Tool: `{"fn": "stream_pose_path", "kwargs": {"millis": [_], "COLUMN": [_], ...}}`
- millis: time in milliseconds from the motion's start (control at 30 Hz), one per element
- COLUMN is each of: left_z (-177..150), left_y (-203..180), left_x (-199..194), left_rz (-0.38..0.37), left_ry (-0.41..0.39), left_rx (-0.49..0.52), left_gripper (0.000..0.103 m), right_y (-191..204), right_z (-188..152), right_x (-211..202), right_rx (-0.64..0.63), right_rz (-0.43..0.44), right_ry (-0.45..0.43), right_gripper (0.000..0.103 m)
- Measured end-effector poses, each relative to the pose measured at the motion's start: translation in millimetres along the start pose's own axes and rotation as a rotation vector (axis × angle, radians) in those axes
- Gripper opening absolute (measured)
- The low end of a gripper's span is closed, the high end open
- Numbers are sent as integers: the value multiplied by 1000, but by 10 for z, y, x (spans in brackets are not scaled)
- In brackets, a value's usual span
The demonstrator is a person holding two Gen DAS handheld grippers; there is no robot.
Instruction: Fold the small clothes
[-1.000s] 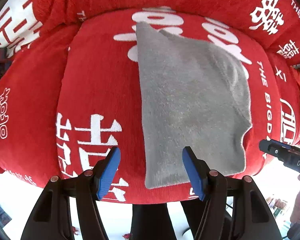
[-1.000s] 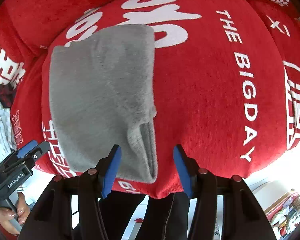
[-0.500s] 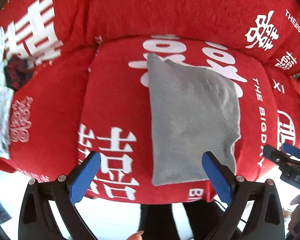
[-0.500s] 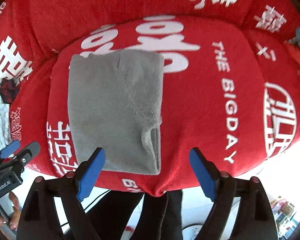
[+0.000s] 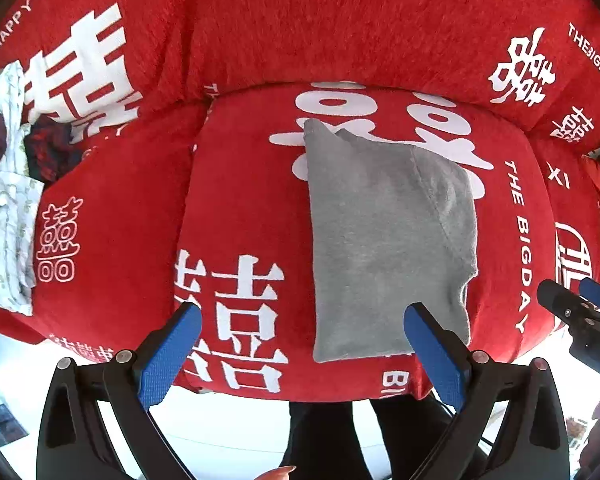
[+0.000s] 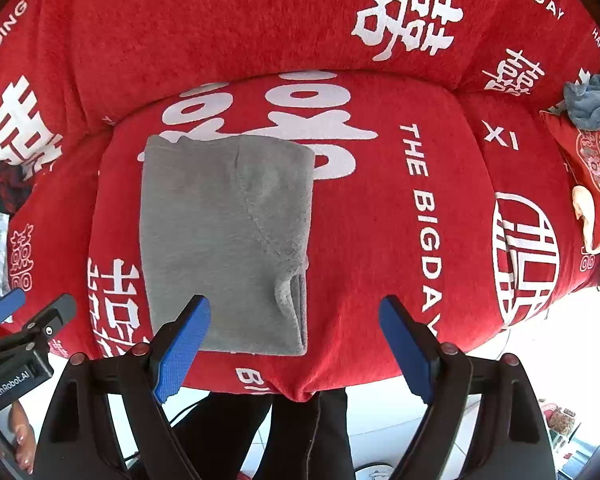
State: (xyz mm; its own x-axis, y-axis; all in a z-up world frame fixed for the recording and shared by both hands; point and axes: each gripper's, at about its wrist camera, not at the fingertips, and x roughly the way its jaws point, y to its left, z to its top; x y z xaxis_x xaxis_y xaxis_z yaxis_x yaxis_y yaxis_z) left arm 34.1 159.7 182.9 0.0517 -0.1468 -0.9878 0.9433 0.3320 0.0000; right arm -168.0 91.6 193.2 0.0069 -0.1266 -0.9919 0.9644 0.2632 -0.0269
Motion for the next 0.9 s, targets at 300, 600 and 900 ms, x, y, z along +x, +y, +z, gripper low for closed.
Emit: {"fn": "stream_pose_path", "kwargs": {"millis": [300,600,900], "left_z": [16,80,98], "left_y": [4,-34,-31], "left_x": [-81,-179,-201], "left_rz": [25,27,35], "left_ry": [0,-25,-26], "left_rx": [0,12,3], "left_gripper": [101,101,101], "right_y": [40,93,118], "right_z": [40,64,84], "right_x": [-66,-87,-89], "right_rx": [2,-12,-15], "right_rz": [-5,-5,-1], "right_ry": [-8,-9,-10], "right_gripper": [88,88,88]}}
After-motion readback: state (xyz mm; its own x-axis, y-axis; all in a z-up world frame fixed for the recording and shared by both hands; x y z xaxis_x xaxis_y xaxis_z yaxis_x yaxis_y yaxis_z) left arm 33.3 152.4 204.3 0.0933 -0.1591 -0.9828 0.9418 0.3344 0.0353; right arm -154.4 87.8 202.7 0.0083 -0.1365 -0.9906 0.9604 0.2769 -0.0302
